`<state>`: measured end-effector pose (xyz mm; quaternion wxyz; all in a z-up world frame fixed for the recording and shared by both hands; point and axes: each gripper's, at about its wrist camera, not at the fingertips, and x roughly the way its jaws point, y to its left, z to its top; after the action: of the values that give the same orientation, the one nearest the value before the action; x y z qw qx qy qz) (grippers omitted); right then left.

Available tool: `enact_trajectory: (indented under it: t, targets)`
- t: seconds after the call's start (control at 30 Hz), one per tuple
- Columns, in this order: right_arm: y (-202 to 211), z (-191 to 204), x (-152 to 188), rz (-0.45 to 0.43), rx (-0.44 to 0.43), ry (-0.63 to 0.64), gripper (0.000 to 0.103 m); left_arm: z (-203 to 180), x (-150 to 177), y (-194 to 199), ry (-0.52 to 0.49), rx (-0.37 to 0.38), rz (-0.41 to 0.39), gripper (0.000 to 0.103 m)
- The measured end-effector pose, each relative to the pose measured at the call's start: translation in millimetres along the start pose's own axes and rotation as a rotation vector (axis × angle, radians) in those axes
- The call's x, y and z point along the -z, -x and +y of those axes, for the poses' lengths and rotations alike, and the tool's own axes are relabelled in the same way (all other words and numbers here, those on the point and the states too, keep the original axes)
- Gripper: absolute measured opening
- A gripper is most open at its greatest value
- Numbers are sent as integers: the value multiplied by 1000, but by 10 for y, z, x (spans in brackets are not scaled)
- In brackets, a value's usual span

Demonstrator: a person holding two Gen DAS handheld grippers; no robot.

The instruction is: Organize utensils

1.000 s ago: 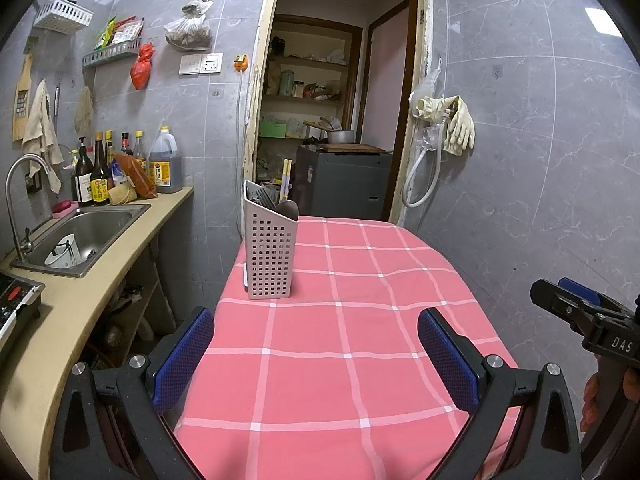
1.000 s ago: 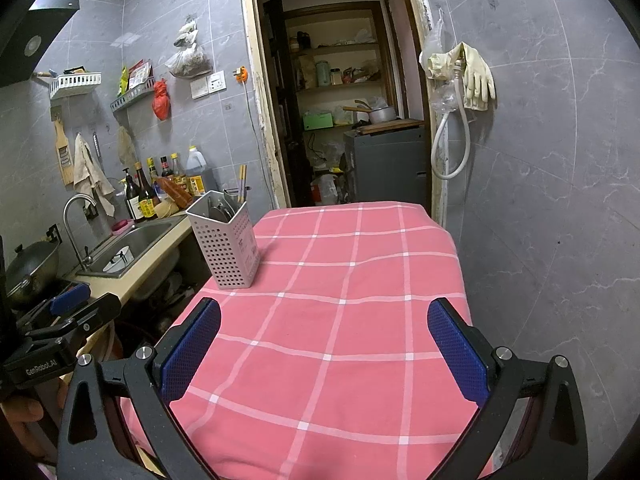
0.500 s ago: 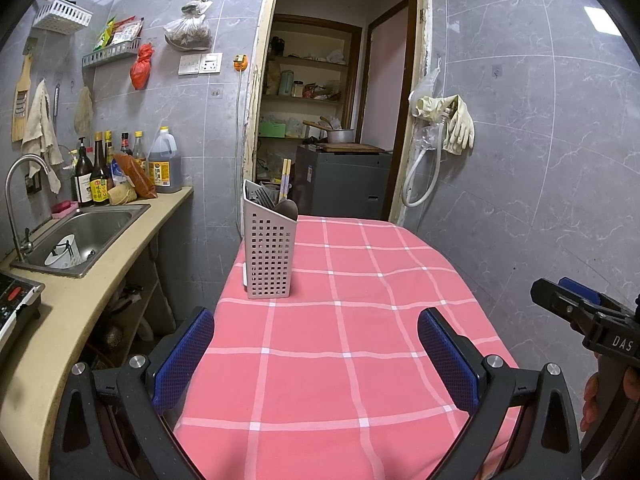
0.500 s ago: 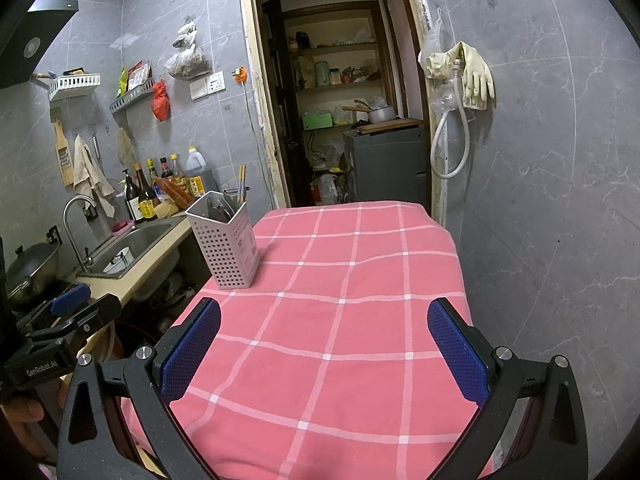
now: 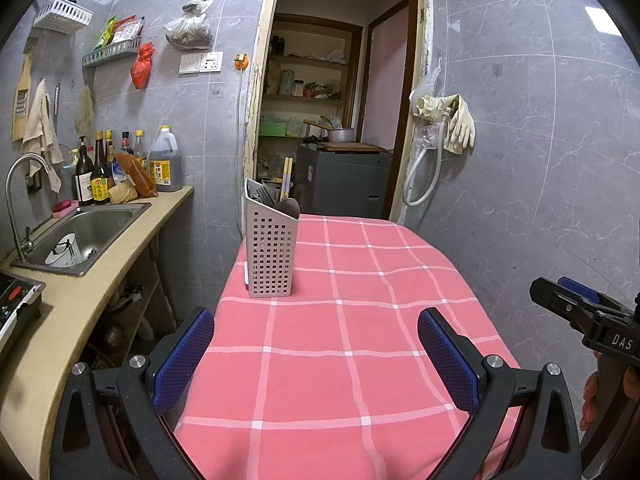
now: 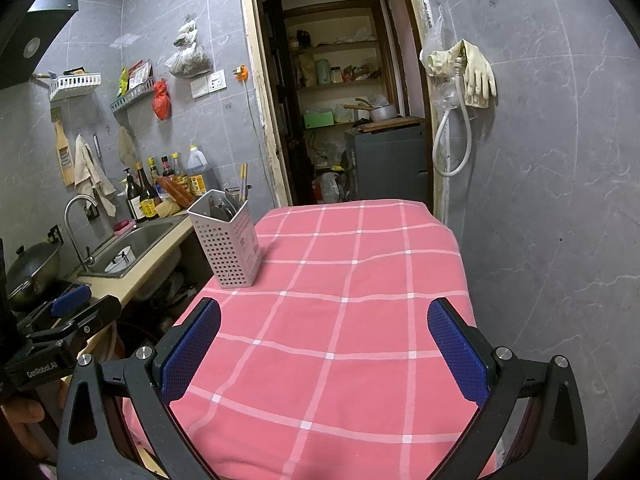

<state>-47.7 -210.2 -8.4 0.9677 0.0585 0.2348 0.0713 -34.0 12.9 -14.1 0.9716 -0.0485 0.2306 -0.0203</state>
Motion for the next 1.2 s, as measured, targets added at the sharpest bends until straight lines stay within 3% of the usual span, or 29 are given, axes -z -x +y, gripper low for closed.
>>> enact_trajectory:
  t: [0.83, 1.2]
  targets:
    - [-19, 105, 68, 6, 6, -8, 102, 11, 40, -13, 1, -2, 8, 103]
    - [-123, 147, 78, 27, 20, -23, 102, 70, 51, -160, 49, -9, 38, 102]
